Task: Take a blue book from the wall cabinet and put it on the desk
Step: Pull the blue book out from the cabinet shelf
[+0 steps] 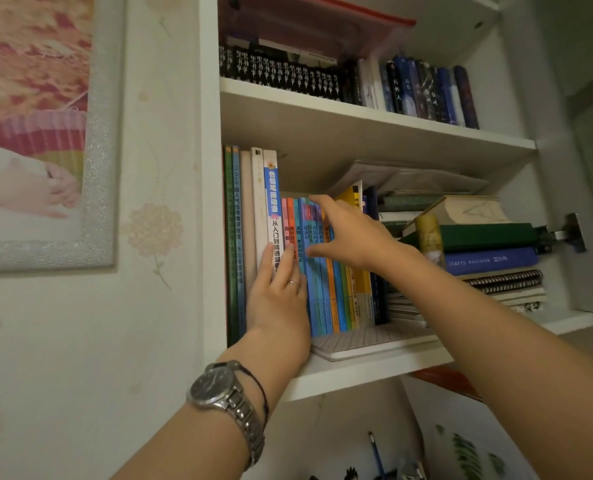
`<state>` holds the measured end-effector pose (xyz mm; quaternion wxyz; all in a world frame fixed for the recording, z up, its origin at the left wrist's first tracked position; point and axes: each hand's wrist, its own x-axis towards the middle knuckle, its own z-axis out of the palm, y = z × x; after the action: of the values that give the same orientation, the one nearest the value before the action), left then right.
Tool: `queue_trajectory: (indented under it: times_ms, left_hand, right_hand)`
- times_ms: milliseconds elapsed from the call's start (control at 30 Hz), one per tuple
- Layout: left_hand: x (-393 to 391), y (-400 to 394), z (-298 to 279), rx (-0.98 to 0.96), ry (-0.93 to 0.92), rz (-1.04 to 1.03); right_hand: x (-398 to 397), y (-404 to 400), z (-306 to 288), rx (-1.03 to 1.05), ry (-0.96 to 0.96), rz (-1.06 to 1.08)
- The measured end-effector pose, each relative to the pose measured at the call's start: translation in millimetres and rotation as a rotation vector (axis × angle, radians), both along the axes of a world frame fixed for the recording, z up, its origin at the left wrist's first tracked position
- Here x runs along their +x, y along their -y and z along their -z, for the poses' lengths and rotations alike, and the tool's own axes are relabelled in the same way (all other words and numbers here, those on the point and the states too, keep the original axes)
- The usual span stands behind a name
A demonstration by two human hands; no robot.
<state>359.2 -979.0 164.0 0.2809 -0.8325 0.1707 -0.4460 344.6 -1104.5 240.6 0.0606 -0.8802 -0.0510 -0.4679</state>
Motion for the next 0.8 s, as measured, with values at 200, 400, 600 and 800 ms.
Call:
queue_trajectory:
  times_ms: [200,400,600,800]
  left_hand:
    - [3,1,-1,-0.026,-0.002,0.019]
    - [1,1,-2,-0.049,-0.022,0.036]
    - [-4,2,-4,-0.091,-0.052,0.054]
    - [-4,2,-3,-0.104,-0.058,0.051]
  right_hand:
    - [23,6,-1,0.047,0.05,-0.059]
    - [25,10,-6,0.052,0.001,-0.112]
    - [20,11,-13,0.033,-0.059,-0.146]
    - [15,4,-19,0.05,-0.067,-0.205]
